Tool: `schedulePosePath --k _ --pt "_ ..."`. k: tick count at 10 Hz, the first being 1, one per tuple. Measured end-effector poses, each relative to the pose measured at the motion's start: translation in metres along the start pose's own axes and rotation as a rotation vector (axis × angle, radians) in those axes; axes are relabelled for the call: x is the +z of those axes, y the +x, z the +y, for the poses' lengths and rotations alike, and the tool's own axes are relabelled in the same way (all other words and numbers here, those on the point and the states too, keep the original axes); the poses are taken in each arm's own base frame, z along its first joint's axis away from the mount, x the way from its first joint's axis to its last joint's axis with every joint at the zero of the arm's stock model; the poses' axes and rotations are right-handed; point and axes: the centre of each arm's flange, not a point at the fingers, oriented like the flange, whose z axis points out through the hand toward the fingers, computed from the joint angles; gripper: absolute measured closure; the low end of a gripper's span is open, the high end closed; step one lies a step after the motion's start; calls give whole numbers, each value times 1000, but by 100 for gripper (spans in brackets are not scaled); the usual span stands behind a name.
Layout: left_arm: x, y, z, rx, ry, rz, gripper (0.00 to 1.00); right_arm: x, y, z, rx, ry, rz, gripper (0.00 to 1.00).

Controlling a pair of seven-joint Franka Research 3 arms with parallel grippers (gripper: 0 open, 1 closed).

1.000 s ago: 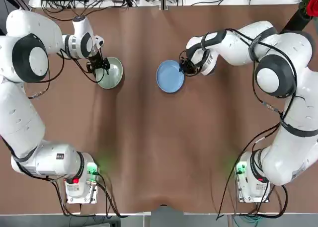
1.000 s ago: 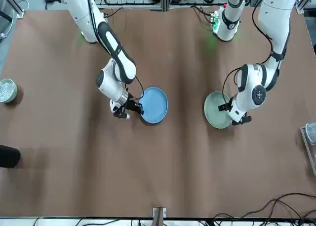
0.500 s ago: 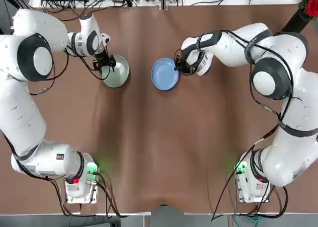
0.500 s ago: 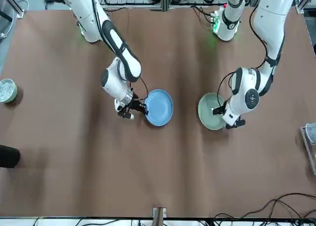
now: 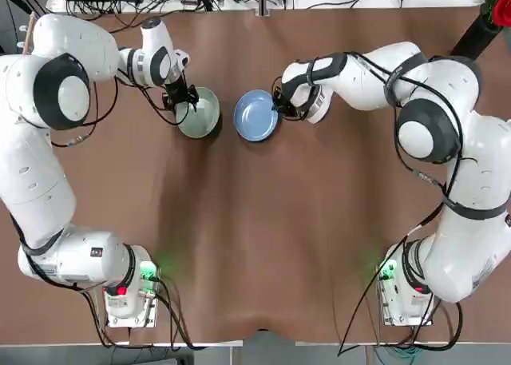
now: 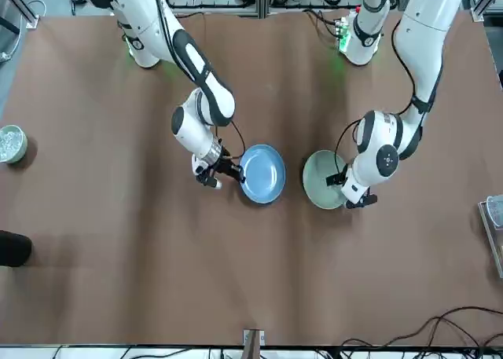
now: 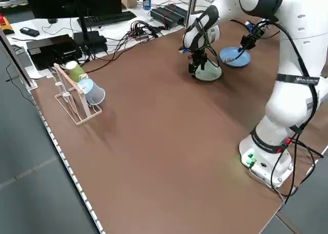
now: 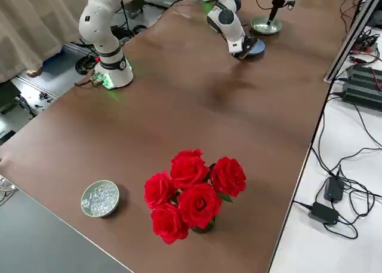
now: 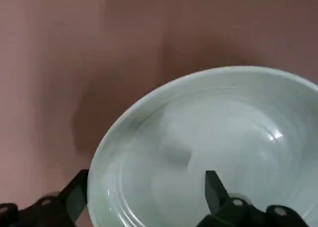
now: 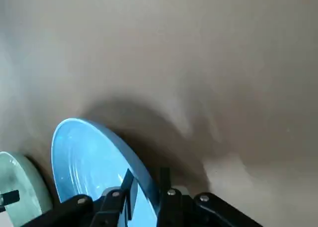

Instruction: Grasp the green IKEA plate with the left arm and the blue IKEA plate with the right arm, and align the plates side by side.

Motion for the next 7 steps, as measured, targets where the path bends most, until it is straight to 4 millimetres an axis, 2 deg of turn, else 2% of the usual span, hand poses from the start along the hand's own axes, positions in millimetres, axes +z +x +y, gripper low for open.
schedulePosePath --k 2,5,7 --pt "1 -2 11 9 -3 0 0 6 -3 -8 23 10 0 75" --pt "2 0 22 -5 -7 5 0 23 -21 -24 52 23 15 75" --pt "4 1 27 -9 -9 5 0 25 -23 -32 73 35 14 73"
